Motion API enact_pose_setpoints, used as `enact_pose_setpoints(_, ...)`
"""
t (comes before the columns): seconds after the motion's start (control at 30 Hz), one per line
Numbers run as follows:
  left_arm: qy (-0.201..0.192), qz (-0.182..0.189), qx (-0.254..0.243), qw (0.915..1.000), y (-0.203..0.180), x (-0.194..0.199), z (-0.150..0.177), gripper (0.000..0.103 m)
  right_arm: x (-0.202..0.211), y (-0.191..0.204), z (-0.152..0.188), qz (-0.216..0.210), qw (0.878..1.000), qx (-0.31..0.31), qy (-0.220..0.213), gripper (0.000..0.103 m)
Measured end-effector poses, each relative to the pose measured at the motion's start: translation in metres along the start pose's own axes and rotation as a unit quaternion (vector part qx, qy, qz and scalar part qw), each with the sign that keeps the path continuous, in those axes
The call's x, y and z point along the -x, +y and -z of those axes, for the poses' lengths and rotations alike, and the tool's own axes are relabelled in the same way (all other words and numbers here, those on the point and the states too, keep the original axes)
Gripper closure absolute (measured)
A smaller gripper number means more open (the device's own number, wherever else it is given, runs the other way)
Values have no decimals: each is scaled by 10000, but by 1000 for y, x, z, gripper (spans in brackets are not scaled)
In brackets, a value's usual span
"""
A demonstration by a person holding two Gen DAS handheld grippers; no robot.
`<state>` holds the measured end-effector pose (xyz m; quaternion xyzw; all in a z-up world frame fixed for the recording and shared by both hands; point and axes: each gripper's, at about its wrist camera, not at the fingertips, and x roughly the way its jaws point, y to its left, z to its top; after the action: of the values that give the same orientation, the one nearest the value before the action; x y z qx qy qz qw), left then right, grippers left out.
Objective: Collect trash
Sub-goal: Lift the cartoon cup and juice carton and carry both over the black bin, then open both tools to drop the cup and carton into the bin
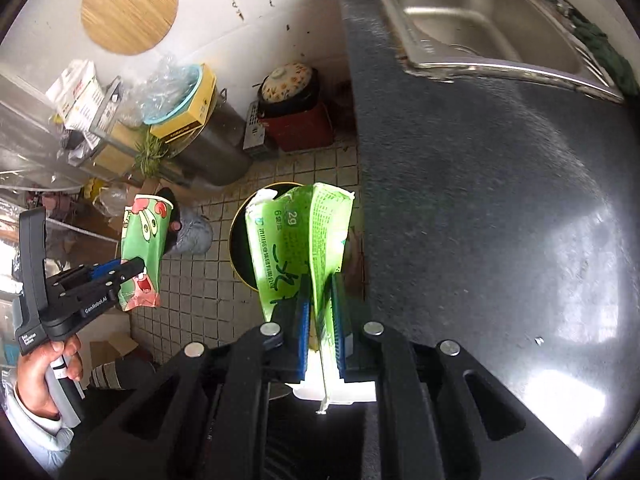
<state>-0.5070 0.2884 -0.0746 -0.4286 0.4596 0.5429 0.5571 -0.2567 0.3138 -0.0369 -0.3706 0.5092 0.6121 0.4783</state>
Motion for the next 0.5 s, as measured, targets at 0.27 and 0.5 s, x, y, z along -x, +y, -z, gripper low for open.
enact_pose_setpoints(0.27,186,-44,223,9996,16,-19,-6,75,-53,45,-31,323,9984,339,310,92)
enact_pose_setpoints(0.5,304,-82,143,9994,16,-31,-12,75,-76,58,-42,364,9972,477,435,92)
